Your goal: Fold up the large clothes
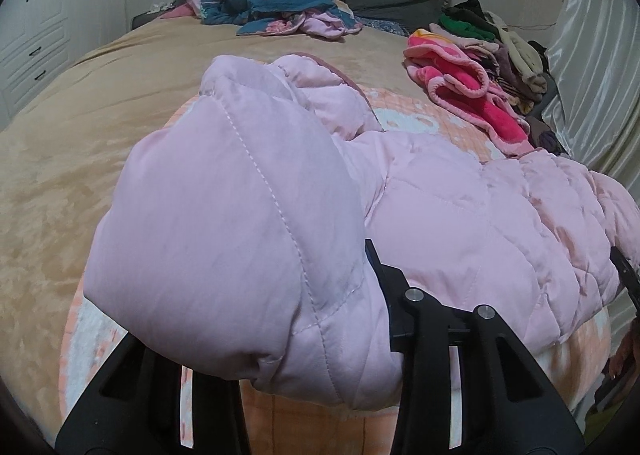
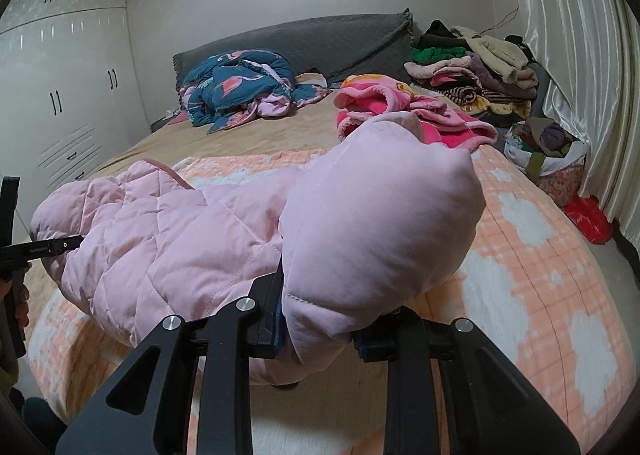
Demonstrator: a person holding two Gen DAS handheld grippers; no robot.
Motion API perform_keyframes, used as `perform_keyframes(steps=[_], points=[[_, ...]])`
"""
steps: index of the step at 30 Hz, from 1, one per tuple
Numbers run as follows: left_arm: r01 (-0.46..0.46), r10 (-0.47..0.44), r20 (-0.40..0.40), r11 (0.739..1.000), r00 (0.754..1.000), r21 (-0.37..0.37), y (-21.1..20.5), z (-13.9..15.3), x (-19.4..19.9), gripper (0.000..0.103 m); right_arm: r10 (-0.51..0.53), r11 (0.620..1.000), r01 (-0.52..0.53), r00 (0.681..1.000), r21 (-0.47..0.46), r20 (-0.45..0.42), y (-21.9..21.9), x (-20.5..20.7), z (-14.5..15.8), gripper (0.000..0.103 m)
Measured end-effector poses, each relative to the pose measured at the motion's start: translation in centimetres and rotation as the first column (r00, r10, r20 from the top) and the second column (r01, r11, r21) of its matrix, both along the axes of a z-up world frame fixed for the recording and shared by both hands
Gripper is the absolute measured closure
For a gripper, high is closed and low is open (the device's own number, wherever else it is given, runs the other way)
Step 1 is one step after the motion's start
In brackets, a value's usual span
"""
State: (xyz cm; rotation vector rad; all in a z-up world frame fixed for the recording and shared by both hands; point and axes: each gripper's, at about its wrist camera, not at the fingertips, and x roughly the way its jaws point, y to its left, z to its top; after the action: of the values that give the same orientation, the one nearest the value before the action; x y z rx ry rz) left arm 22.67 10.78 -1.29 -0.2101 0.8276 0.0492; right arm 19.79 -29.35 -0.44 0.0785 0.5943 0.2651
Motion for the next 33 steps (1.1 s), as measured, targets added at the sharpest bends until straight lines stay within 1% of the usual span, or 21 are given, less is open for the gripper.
perform_keyframes(steps=[2, 11, 21, 25, 33], points=[[0.005, -0.005, 0.005, 1.000, 1.000, 0.003, -0.2, -0.1, -0.8, 0.072, -0.004, 1.000, 0.004, 1.000, 0.013, -0.007, -0.3, -0.7, -0.1, 0.079], [0.021, -0.022, 0.015, 0.999, 1.000, 0.027, -0.7, -1.2, -4.0, 0.072, -0.013, 1.000, 0.013, 0.999, 0.001, -0.042, -0.3, -3.3, -1.5, 0.079], [0.041, -0.042, 0.014, 0.996, 0.999, 0.077, -1.5, -2.9, -6.4, 0.071, -0.042, 0.999, 0.045, 0.994, 0.027, -0.099, -1.2, -6.3, -4.1, 0.079], [0.039, -0.041, 0.013, 0.996, 0.999, 0.076, -1.3, -3.3, -6.8, 0.070, -0.062, 0.997, 0.067, 0.989, 0.030, -0.136, -1.2, -7.2, -5.2, 0.079], [0.033, -0.035, 0.017, 0.995, 0.999, 0.092, -1.3, -3.9, -6.9, 0.067, -0.115, 0.991, 0.125, 0.972, 0.038, -0.204, -1.6, -6.4, -7.0, 0.074]])
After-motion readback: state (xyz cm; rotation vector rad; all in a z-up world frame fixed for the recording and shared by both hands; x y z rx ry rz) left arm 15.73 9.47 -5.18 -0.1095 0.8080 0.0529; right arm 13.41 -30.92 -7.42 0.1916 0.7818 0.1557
